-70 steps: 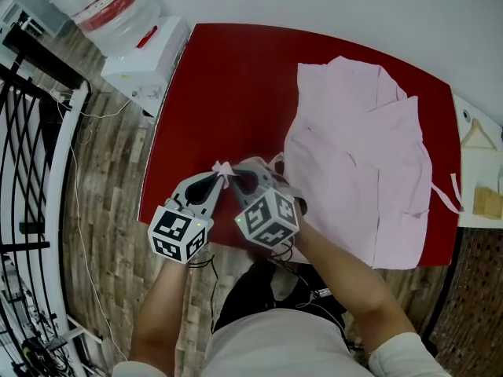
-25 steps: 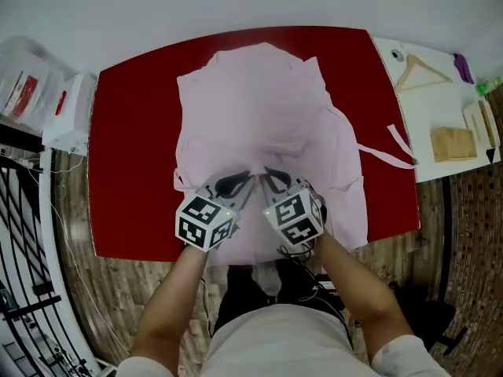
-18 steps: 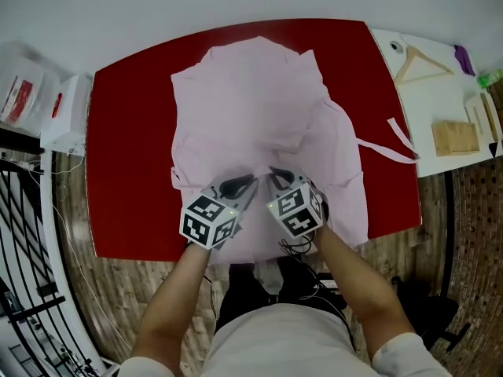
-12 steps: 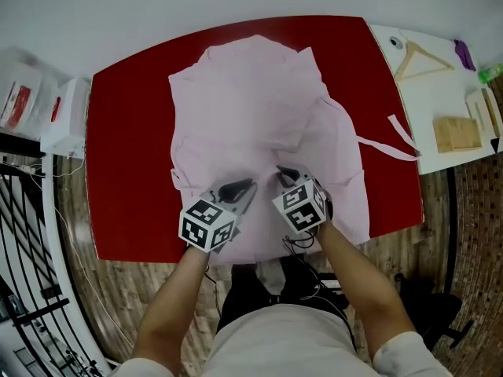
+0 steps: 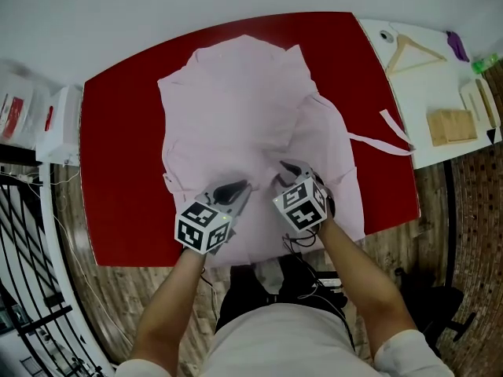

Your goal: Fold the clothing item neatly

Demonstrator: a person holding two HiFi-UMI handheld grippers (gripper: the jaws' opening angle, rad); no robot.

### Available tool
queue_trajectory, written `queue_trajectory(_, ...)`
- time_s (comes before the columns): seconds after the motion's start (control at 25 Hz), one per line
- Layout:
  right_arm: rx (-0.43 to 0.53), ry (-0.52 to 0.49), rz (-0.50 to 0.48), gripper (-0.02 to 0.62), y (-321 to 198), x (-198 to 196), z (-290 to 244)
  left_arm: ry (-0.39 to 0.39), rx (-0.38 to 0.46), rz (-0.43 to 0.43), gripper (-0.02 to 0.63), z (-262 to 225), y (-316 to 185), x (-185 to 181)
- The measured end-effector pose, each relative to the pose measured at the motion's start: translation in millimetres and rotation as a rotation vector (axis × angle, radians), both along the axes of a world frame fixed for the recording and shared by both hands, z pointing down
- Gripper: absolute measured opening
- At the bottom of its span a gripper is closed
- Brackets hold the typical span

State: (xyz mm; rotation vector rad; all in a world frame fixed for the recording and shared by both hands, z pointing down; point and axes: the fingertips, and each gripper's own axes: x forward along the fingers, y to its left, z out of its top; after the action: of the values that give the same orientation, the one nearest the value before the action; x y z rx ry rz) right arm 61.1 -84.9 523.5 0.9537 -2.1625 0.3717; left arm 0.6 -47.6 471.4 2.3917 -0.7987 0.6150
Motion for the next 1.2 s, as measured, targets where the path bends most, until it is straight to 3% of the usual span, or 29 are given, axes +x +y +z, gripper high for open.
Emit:
queue_trajectory(0.28, -0.027, 0.072, -0.029, 0.103, 5, 24, 6, -0.007, 0.021, 0.003, 0.017, -4, -7, 12)
queue_trajectory(0.56, -0.13, 0.149, -0.157, 0.127, 25, 30, 18, -0.019, 0.016, 0.012, 0.017, -1, -9, 23)
queue_trajectory(0.92, -0.177, 0.07, -0.232, 0.196, 36, 33, 10, -0.017, 0.017, 0.029, 0.017, -1, -17, 40)
queue_trajectory(1.2, -0.128, -0.006, -0.156, 0.196, 24, 61, -7, -0.018, 0.027, 0.074, 0.017, 0, -28, 66)
